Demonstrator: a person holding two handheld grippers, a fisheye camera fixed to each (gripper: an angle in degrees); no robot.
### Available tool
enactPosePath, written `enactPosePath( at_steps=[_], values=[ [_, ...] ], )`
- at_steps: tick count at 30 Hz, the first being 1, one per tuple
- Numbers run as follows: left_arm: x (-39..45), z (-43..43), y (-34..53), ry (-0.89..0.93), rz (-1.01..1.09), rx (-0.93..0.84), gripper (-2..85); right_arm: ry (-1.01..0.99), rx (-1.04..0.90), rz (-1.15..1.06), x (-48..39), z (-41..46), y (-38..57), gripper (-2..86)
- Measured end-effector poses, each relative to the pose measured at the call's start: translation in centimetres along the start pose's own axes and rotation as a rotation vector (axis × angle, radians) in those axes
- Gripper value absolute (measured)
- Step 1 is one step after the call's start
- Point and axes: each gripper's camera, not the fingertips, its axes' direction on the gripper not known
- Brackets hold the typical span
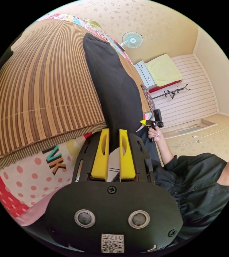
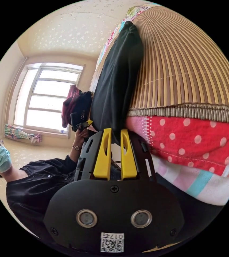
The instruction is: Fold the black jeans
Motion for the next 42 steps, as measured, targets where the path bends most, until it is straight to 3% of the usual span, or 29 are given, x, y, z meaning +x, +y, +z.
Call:
enactPosePath(
  at_steps=[6,9,19,25,29,32,37,40,42],
  values=[
    [2.8,-3.8,1.1,0.34,0.111,0.129,3.5,-0.373,0.158,-0.149,-1.9,-5.5,2.6,3.0],
    [7.7,-7.2,0.6,0.4,0.234,0.201,3.4,-0.466,0.233,-0.266,-5.0,-9.6,3.0,2.7],
    [28.8,-21.8,-1.9,0.507,0.642,0.441,3.5,-0.504,0.351,-0.746,-24.3,-24.5,2.8,2.3],
    [41.9,-29.2,-2.2,0.471,0.954,0.478,3.3,-0.489,0.387,-0.968,-35.7,-31.8,3.3,2.1],
    [46.6,-31.9,-3.4,0.401,0.983,0.51,2.8,-0.455,0.397,-0.952,-39.8,-34.7,2.0,2.0],
    [47.8,-32.5,-4.9,0.319,0.941,0.561,2.8,-0.449,0.351,-0.809,-39.9,-35.8,-1.5,2.0],
    [44.1,-30.9,-10.9,0.077,0.682,0.612,2.2,-0.333,0.366,-0.596,-35.2,-34.2,-9.4,2.1],
    [41.4,-30.2,-14.0,0.102,0.573,0.588,2.0,-0.383,0.398,-0.485,-32.5,-33.1,-12.4,2.1],
    [41.2,-30.4,-13.7,0.114,0.578,0.583,2.0,-0.393,0.406,-0.523,-32.9,-32.9,-11.9,2.2]
  ],
)
